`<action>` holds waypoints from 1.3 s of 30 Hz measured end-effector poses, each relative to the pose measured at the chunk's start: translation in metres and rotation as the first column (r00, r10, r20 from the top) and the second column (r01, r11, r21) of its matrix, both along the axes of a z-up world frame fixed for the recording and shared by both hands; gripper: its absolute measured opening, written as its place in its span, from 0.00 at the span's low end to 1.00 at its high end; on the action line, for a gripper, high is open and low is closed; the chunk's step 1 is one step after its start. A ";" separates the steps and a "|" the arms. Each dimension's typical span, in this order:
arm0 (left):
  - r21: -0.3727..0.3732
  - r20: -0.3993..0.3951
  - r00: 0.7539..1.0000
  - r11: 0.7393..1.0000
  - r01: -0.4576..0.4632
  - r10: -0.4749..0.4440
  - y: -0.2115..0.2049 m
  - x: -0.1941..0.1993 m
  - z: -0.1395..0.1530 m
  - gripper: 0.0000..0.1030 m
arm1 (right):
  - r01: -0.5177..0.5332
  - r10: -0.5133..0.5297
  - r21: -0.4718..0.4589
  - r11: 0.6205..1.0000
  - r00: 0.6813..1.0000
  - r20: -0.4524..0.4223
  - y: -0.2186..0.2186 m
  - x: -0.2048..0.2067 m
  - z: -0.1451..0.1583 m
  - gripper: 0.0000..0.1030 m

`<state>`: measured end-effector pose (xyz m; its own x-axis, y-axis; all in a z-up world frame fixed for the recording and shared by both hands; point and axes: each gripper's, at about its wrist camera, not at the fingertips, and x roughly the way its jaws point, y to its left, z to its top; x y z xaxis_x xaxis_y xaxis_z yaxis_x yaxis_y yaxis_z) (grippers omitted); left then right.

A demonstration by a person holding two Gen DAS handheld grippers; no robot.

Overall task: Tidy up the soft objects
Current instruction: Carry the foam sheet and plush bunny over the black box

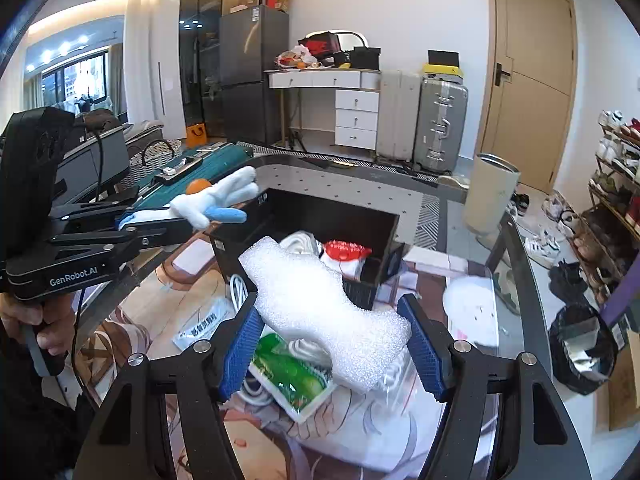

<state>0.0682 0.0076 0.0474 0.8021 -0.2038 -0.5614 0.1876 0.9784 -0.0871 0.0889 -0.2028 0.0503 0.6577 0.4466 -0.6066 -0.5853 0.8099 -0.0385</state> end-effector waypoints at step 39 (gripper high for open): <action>0.013 -0.094 0.992 0.997 0.080 -0.079 0.004 0.105 -0.015 0.20 | -0.210 0.206 -0.150 0.966 0.978 -0.043 0.055 0.106 -0.020 0.67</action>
